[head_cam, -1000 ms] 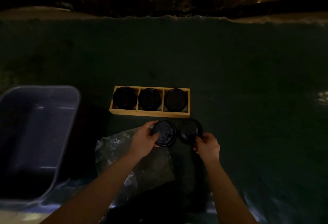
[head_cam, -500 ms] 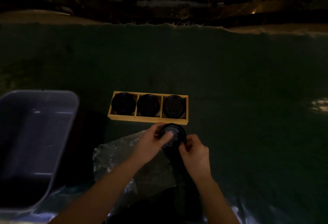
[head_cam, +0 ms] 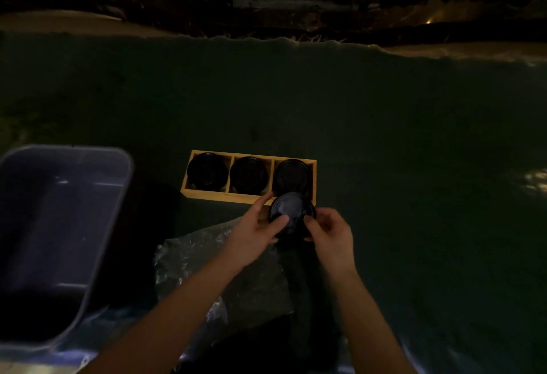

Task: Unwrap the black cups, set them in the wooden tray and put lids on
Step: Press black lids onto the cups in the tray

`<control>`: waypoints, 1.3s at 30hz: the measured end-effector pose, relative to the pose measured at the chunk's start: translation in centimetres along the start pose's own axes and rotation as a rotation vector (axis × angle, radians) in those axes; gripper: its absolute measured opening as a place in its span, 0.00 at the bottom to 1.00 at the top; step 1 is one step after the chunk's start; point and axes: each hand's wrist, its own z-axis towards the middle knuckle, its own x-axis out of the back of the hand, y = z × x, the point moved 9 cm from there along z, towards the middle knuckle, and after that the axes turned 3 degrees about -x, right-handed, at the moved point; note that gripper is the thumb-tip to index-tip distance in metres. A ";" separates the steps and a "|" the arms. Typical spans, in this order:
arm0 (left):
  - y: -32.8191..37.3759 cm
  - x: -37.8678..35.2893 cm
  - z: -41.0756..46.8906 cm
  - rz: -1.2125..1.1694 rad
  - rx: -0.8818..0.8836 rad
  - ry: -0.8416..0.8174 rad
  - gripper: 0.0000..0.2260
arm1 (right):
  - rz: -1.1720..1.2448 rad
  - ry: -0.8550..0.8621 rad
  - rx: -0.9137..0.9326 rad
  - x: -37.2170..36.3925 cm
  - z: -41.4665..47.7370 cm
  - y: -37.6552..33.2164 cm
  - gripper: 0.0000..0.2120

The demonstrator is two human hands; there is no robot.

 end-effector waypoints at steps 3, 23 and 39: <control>0.1 1.0 -0.8 0.153 -0.028 0.038 0.28 | -0.101 0.098 -0.027 0.2 3.1 -1.4 0.08; 2.3 9.2 -5.5 0.582 -0.171 0.202 0.11 | -0.496 0.190 -0.064 -1.4 7.5 -4.5 0.11; 2.0 9.6 -7.5 0.538 -0.256 0.189 0.06 | -0.280 -0.013 0.029 -2.6 -2.9 -1.3 0.04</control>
